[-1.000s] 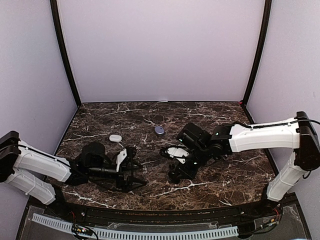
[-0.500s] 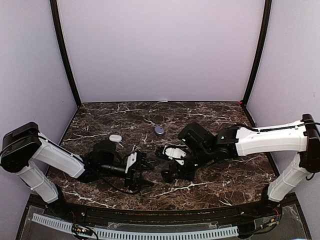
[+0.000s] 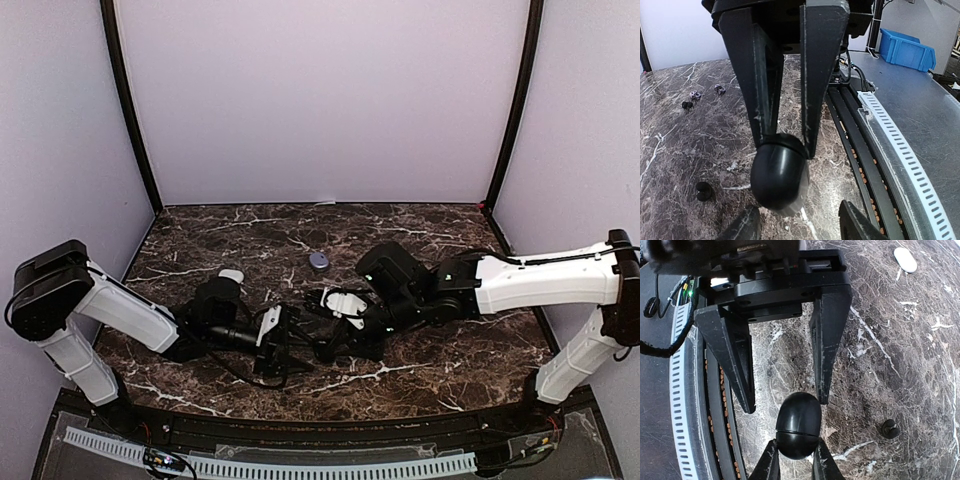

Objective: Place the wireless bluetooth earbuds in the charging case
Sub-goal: Pass from the right arm to the left

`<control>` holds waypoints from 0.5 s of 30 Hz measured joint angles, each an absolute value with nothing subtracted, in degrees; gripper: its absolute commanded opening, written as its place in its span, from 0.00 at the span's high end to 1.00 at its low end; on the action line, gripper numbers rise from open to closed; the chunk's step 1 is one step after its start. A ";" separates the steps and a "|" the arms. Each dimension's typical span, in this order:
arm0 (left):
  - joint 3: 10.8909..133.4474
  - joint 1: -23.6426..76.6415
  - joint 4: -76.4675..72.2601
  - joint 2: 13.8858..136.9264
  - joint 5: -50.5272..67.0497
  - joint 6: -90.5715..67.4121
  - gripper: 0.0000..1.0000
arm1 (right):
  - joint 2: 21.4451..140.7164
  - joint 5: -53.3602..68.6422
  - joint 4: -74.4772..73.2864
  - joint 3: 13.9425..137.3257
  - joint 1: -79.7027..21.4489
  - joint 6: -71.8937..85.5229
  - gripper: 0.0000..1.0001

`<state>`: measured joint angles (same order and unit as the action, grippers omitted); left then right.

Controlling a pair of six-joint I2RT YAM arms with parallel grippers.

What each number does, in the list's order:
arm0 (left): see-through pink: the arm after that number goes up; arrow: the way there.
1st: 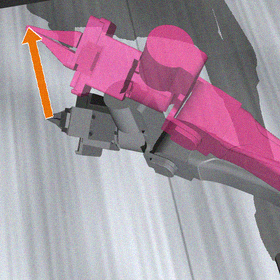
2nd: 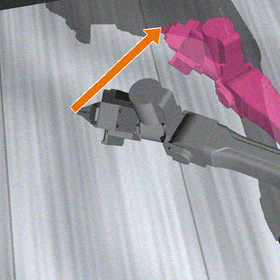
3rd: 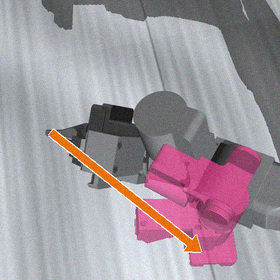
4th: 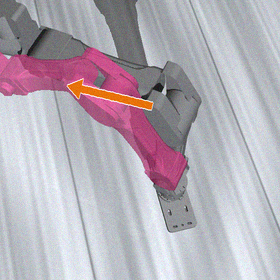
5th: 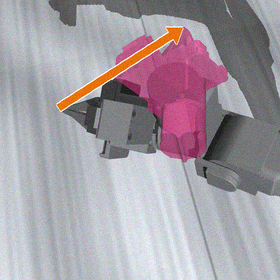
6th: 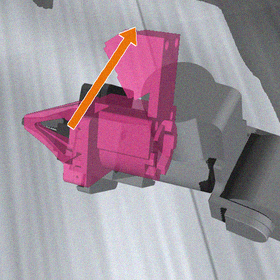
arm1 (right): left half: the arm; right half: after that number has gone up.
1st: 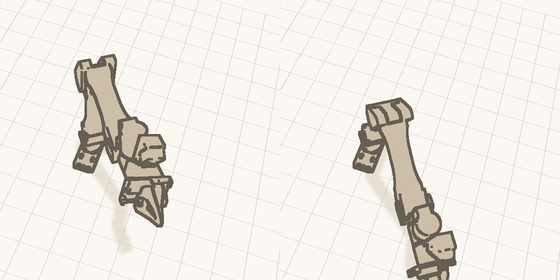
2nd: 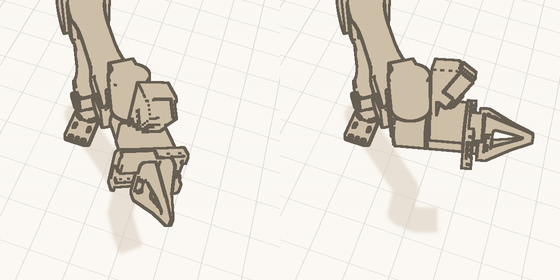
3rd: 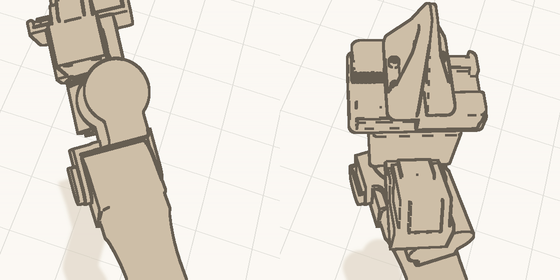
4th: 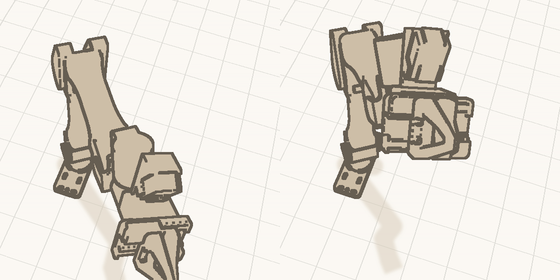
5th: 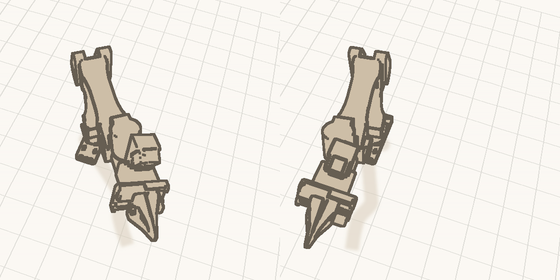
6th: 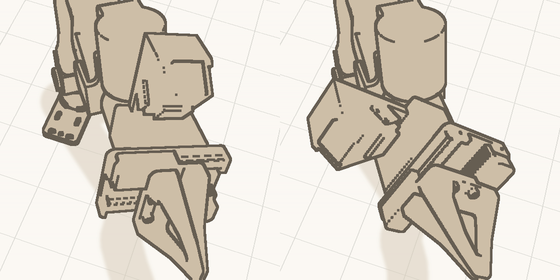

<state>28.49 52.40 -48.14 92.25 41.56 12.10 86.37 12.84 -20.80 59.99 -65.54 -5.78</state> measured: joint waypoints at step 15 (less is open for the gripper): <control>28.69 52.38 -50.68 92.92 42.30 11.35 0.68 | 86.54 13.74 -19.25 59.99 -66.02 -6.17 0.85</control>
